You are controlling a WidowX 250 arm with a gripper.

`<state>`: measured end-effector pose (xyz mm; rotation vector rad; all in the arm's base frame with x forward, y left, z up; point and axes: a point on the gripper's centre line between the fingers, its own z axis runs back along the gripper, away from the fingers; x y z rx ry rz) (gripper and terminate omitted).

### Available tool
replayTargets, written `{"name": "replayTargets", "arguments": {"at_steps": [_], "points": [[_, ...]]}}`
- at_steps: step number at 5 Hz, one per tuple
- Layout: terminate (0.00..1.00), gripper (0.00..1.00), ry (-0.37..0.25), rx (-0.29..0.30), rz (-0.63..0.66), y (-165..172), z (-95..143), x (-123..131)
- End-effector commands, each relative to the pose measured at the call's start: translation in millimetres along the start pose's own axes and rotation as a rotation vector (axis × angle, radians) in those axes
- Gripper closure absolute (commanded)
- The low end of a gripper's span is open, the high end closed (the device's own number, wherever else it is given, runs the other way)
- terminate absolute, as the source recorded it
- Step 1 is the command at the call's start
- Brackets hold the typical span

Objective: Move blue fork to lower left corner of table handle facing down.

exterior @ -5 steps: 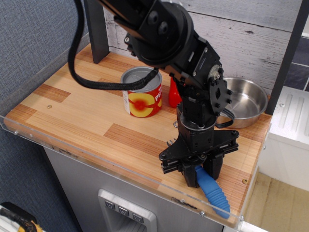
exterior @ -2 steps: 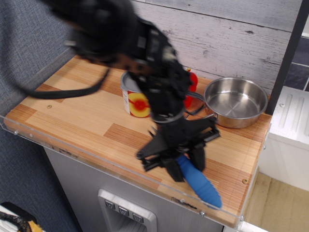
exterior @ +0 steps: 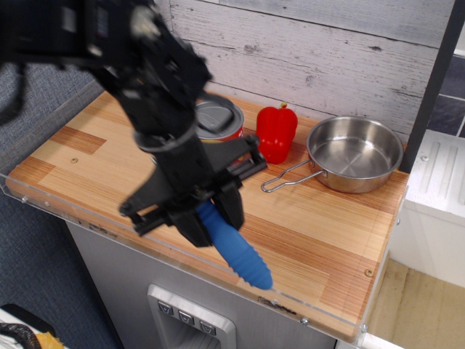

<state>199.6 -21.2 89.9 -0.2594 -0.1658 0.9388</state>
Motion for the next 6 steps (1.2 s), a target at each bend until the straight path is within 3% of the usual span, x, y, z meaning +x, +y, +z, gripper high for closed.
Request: {"name": "replayTargets", "arguments": {"at_steps": [1,3,4,5,6], "points": [[0.00,1.00,0.040,0.158,-0.051,23.8,24.1,45.3],[0.00,1.00,0.056,0.354,-0.173,36.1,26.3,99.9],[0.00,1.00,0.101,0.443,-0.232,40.0,12.9,127.9],[0.00,1.00,0.111,0.455,-0.322,40.5,-5.5,154.1],[0.00,1.00,0.118,0.523,-0.429,41.4,-14.9,177.9]]}}
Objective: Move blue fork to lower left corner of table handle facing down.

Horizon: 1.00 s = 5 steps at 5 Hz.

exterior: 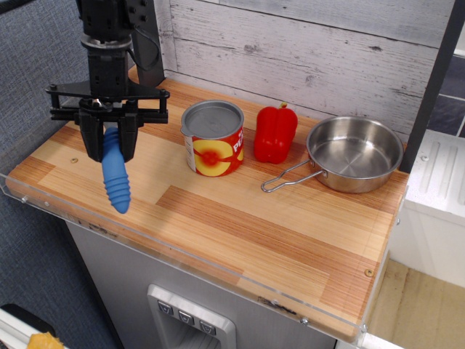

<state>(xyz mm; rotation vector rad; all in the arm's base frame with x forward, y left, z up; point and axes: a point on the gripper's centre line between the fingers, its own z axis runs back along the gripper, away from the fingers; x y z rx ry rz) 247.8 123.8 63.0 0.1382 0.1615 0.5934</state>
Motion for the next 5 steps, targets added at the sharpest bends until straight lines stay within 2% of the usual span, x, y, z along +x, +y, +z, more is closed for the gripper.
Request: {"name": "replayTargets", "arguments": {"at_steps": [1,3,4,5], "points": [[0.00,1.00,-0.109,0.164,-0.164,5.9,6.6,50.6],[0.00,1.00,-0.132,0.194,-0.288,8.7,-11.9,70.6],[0.00,1.00,-0.149,0.167,-0.362,8.8,-19.7,72.4],[0.00,1.00,-0.214,0.154,-0.381,9.8,-24.2,74.1]]}}
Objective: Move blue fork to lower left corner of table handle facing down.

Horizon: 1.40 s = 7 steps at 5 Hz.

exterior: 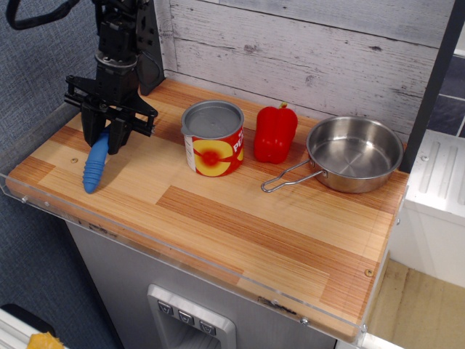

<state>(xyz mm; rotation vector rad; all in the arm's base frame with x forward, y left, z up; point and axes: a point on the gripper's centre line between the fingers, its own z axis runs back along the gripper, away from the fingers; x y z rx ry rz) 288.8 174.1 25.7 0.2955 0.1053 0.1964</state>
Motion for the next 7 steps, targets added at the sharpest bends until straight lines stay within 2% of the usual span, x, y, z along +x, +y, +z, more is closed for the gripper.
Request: {"name": "replayTargets", "arguments": {"at_steps": [1,2,3,4,5,6,7], "points": [[0.00,1.00,-0.157,-0.046,-0.006,3.8,4.7,7.4],[0.00,1.00,-0.203,-0.075,-0.003,7.2,5.6,5.3],[0.00,0.00,-0.205,-0.107,0.022,12.6,7.9,2.4],[0.00,0.00,-0.204,-0.120,0.021,13.4,10.9,1.6],[0.00,0.00,-0.236,-0.140,0.051,17.7,18.5,-1.6],[0.00,0.00,-0.243,-0.128,0.069,19.3,30.1,-3.7],[0.00,0.00,-0.239,-0.106,0.141,23.4,49.4,-8.5]]}}
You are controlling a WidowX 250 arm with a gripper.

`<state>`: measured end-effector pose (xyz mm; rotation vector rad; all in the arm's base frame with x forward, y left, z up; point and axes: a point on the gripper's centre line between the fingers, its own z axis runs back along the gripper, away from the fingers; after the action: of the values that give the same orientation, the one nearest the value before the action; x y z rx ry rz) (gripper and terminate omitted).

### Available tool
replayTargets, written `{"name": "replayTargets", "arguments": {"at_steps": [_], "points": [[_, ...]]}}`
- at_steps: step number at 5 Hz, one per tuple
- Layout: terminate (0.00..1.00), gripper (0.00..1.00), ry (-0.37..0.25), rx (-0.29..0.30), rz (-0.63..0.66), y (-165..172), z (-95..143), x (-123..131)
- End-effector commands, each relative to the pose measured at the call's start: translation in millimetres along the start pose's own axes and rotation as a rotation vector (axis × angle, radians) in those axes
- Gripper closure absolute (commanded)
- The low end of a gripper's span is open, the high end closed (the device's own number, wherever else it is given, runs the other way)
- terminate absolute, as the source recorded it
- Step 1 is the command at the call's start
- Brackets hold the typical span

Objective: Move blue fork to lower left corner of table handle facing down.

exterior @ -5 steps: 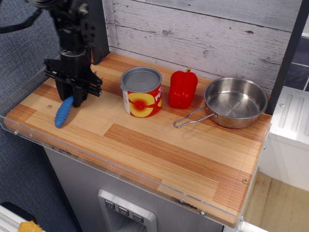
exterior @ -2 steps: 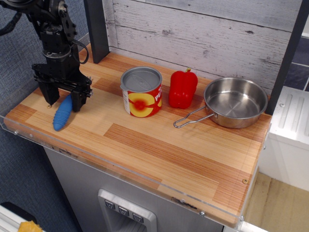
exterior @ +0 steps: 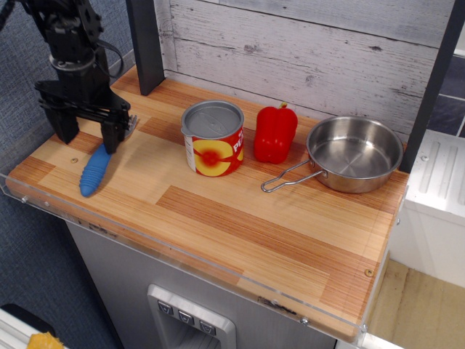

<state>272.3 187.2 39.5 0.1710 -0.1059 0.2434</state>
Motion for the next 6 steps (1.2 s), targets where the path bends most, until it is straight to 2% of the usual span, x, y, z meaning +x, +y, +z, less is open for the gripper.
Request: {"name": "replayTargets", "arguments": {"at_steps": [1,2,3,4,5,6], "points": [[0.00,0.00,-0.050,0.049,0.115,-5.9,58.6,2.3],[0.00,0.00,0.030,0.020,0.150,-18.2,70.6,-12.1],[0.00,0.00,0.101,0.045,0.161,-28.3,82.9,-35.1],[0.00,0.00,0.144,0.028,0.219,-32.5,89.2,-63.6],[0.00,0.00,0.111,0.041,0.241,-29.2,104.3,-85.0],[0.00,0.00,0.088,0.029,0.246,-26.4,110.2,-106.7]]}}
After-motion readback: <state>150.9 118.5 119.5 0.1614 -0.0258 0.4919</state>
